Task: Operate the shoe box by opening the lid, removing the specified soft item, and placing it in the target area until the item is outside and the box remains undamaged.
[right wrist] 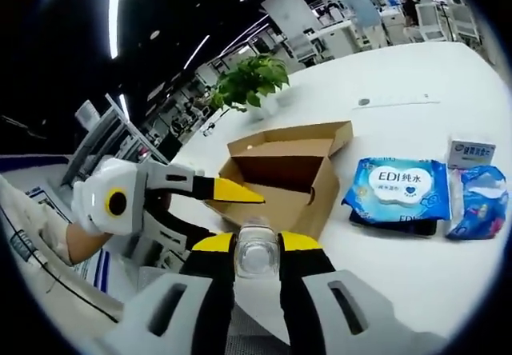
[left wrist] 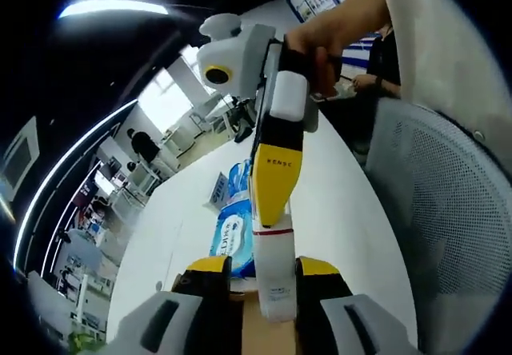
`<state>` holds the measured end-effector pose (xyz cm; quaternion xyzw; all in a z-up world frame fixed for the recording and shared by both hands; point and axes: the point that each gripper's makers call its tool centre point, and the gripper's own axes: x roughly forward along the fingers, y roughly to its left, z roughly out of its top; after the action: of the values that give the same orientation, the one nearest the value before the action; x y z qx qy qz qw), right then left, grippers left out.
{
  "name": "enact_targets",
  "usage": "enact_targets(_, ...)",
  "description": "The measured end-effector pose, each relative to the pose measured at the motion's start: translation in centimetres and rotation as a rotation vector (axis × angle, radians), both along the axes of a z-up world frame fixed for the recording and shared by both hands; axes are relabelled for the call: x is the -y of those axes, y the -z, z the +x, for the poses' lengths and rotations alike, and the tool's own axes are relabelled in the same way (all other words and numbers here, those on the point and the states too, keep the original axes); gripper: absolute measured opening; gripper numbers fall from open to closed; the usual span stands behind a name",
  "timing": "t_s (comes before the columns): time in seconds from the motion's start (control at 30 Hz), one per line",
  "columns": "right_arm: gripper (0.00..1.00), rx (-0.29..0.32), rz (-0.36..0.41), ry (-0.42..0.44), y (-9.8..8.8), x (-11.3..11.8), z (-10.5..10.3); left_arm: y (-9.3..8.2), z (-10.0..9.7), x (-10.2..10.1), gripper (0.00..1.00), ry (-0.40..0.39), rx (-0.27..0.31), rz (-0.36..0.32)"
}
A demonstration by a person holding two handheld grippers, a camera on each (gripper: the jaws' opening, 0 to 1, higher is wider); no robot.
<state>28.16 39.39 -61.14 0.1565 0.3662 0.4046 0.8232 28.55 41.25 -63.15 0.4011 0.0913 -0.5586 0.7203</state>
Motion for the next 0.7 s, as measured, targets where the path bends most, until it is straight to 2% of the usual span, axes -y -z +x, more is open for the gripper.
enact_targets(0.2, 0.17, 0.03, -0.024, -0.031, -0.5, 0.2, 0.3, -0.4, 0.4, -0.8, 0.36, -0.035, -0.016, -0.025)
enact_targets(0.37, 0.17, 0.053, -0.06, -0.06, -0.8, 0.7, 0.6, -0.3, 0.7, -1.7, 0.43, -0.09, -0.057, -0.051)
enact_targets(0.5, 0.17, 0.072, -0.084, -0.087, -1.2, 1.0, 0.7, -0.3, 0.8, -2.4, 0.45, -0.135, -0.09, -0.082)
enact_targets(0.63, 0.17, 0.095, -0.121, -0.123, -1.5, 1.4, 0.9, -0.3, 0.6, -3.1, 0.48, -0.195, -0.152, -0.127)
enact_targets(0.7, 0.17, 0.105, -0.139, -0.141, -1.7, 1.7, 1.0, -0.3, 0.5, -3.5, 0.49, -0.212, -0.16, -0.138)
